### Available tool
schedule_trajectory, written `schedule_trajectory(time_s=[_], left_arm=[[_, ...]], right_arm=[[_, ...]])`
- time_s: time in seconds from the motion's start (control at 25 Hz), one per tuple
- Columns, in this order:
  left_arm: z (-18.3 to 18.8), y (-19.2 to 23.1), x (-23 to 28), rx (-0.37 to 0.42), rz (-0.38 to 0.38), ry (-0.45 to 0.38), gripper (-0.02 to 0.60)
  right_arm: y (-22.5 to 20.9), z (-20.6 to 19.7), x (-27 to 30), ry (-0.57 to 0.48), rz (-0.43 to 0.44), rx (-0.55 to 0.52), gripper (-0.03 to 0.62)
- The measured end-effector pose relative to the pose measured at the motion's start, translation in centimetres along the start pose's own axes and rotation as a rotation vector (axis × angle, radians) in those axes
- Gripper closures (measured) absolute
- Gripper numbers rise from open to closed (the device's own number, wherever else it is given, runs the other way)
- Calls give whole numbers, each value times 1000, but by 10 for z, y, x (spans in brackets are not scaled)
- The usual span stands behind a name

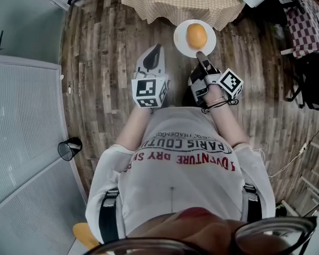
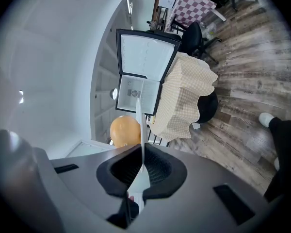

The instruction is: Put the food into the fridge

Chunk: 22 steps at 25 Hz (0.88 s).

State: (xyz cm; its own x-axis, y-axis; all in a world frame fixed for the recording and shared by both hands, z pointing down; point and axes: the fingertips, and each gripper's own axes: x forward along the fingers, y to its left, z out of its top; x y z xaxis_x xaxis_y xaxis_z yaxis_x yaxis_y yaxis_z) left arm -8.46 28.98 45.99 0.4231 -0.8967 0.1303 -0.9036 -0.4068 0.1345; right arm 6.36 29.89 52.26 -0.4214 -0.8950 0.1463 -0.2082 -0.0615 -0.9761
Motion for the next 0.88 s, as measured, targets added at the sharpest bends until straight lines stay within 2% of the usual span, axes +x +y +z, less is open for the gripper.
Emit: schedule_trajectory(time_s=[0.16, 0.44, 0.72, 0.88], left_arm=[[-4, 14, 20, -9, 43, 4, 554], [1, 34, 85, -1, 105, 14, 554], [32, 45, 176, 6, 140, -2, 554], [46, 46, 243, 3, 155, 1, 554]], right_arm=[[-3, 9, 28, 39, 15, 1, 560], [-8, 48, 96, 95, 17, 32, 560], [11, 113, 172, 149, 53, 17, 560], [14, 165, 219, 161, 53, 26, 560]])
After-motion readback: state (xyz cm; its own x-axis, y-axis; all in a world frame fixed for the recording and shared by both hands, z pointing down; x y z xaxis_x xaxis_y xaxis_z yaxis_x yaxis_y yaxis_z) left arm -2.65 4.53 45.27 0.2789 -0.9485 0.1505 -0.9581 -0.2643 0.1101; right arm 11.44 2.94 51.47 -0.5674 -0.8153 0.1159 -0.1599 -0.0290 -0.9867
